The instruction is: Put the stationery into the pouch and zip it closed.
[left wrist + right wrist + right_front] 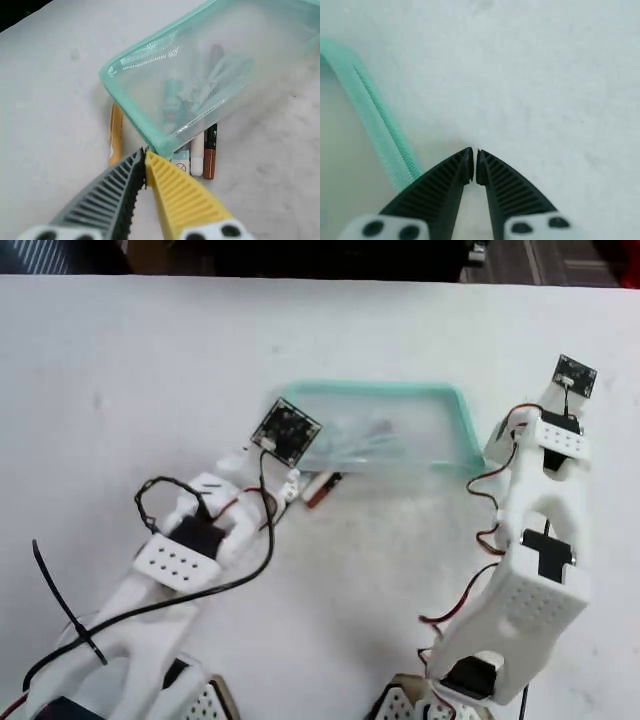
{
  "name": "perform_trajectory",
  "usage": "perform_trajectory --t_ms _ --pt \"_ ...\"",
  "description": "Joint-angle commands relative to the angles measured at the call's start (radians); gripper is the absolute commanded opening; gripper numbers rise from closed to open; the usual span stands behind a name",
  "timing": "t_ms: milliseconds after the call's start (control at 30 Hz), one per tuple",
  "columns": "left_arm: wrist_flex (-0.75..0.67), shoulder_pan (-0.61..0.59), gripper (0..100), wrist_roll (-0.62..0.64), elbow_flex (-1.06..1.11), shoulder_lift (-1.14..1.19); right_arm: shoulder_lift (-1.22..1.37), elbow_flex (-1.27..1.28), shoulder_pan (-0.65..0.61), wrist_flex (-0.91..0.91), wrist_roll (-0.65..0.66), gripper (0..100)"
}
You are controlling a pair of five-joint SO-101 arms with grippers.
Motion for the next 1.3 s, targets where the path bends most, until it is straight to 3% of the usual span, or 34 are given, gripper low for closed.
perform_trajectory --t_ms 0,133,333,700,900,1000,1200,1267 --pt "-0.032 -0.002 2 0.003 -0.006 -0.004 -0.012 -0.04 -0.01 0.018 -0.008 1.7" --pt "-0.035 -0.056 2 0.018 -0.009 -0.005 -0.031 -0.049 -0.048 0.122 0.0 1.7" --pt "-0.091 -0.203 2 0.196 -0.006 -0.005 -0.245 -0.026 -0.058 0.289 0.002 1.7" --pt "-0.195 -0.236 3 0.216 -0.009 0.113 -0.542 0.21 -0.153 0.228 0.002 1.7" --pt "0.138 -0.242 6 0.262 -0.419 0.581 -0.628 0.419 -0.193 0.044 0.0 1.7" --pt "0.296 -0.26 4 0.315 -0.594 0.691 -0.625 0.499 -0.196 -0.045 0.0 1.7" --pt "0.298 -0.254 3 0.307 -0.588 0.665 -0.624 0.629 -0.189 -0.234 0.002 1.7" --pt "0.299 -0.251 6 0.232 -0.569 0.61 -0.624 0.666 -0.193 -0.288 0.011 1.7"
